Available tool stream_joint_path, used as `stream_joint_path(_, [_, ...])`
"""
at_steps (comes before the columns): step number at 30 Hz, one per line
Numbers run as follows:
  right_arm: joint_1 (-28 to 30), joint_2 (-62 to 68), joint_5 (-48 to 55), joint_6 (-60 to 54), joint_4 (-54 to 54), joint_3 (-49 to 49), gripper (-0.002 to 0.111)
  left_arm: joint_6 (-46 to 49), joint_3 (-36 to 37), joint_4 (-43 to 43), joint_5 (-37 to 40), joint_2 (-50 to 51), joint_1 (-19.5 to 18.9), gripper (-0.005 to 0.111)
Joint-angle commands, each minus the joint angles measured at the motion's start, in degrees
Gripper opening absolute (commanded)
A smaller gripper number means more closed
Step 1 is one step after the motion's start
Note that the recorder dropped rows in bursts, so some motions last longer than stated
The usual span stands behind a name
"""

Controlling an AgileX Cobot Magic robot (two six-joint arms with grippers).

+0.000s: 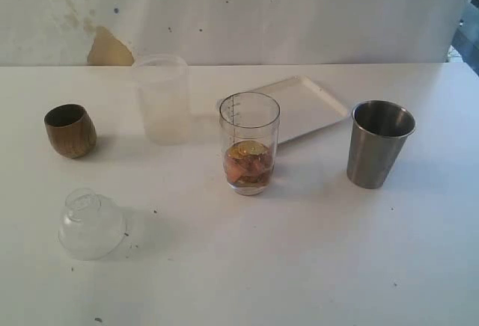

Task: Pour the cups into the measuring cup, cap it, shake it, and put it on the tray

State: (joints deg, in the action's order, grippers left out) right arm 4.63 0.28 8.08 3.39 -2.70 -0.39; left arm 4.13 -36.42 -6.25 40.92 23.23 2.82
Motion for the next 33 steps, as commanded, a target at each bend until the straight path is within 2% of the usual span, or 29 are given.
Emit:
stream_joint_path(1, [-0.03, -0.28, -0.43, 0.04, -0.14, 0.39, 0.0, 3.71, -0.21, 0.33, -1.05, 6.78, 1.68, 0.078])
stream_joint_path(3, [-0.03, -0.28, -0.43, 0.04, -0.14, 0.39, 0.0, 4.04, -0.21, 0.67, -2.27, 9.12, 3.6, 0.082])
stream_joint_path(9, [-0.03, -0.28, -0.43, 0.04, -0.14, 0.39, 0.0, 4.75, -0.21, 0.57, -3.25, 17.38, 10.06, 0.082])
stream_joint_path(19, [-0.03, -0.28, -0.43, 0.04, -0.14, 0.39, 0.0, 5.36, -0.68, -4.13, -3.78, 36.47, 10.54, 0.082])
stream_joint_path(27, [-0.03, -0.28, -0.43, 0.04, -0.14, 0.39, 0.0, 6.66, -6.33, -3.9, -4.0, 47.3, 10.68, 0.082])
stream_joint_path(33, [-0.03, -0.28, -0.43, 0.04, -0.14, 0.39, 0.0, 9.83, -10.57, -3.49, -4.02, 54.69, 15.71, 0.082])
